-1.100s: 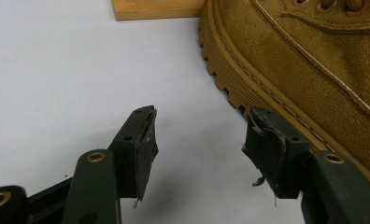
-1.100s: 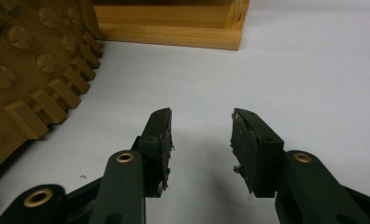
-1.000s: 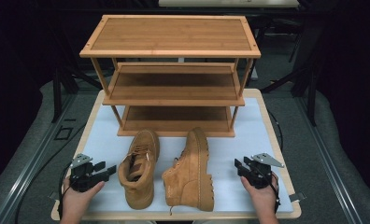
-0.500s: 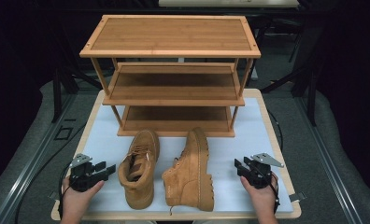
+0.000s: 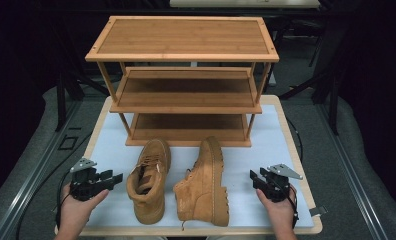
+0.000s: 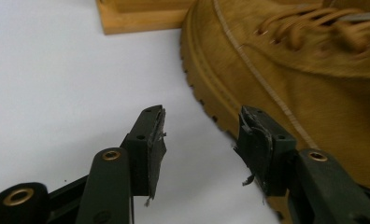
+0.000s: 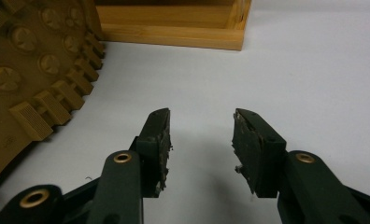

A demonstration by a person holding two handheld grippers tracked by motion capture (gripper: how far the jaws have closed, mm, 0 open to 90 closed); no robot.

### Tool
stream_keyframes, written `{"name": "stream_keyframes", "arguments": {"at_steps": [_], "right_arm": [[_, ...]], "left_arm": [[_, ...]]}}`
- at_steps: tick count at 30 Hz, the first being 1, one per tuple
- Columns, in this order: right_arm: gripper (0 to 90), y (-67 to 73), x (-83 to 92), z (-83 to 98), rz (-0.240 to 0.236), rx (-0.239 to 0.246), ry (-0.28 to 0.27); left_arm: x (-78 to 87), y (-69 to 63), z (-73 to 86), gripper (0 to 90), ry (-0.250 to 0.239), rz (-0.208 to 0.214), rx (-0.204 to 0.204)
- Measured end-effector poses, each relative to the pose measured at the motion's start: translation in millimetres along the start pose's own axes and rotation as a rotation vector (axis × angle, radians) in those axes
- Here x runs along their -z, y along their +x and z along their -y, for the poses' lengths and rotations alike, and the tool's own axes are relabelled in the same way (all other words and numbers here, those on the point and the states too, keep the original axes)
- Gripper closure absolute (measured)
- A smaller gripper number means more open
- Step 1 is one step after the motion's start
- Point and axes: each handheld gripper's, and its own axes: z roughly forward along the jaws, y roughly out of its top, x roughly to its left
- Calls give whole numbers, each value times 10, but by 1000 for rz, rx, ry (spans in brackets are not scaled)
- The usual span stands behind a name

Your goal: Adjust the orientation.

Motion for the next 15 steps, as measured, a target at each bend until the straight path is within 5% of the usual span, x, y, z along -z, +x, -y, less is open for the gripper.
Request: {"name": "stream_keyframes", "arguments": {"at_steps": [10,15], "right_arm": [[559,-28,0,5,3,-21,3],[558,-34,-4,8,-1,-26,-5]], "left_arm": [[333,-270,-292,524,-96,84,25],[451,-465,-368,521,-103,112,5]]}}
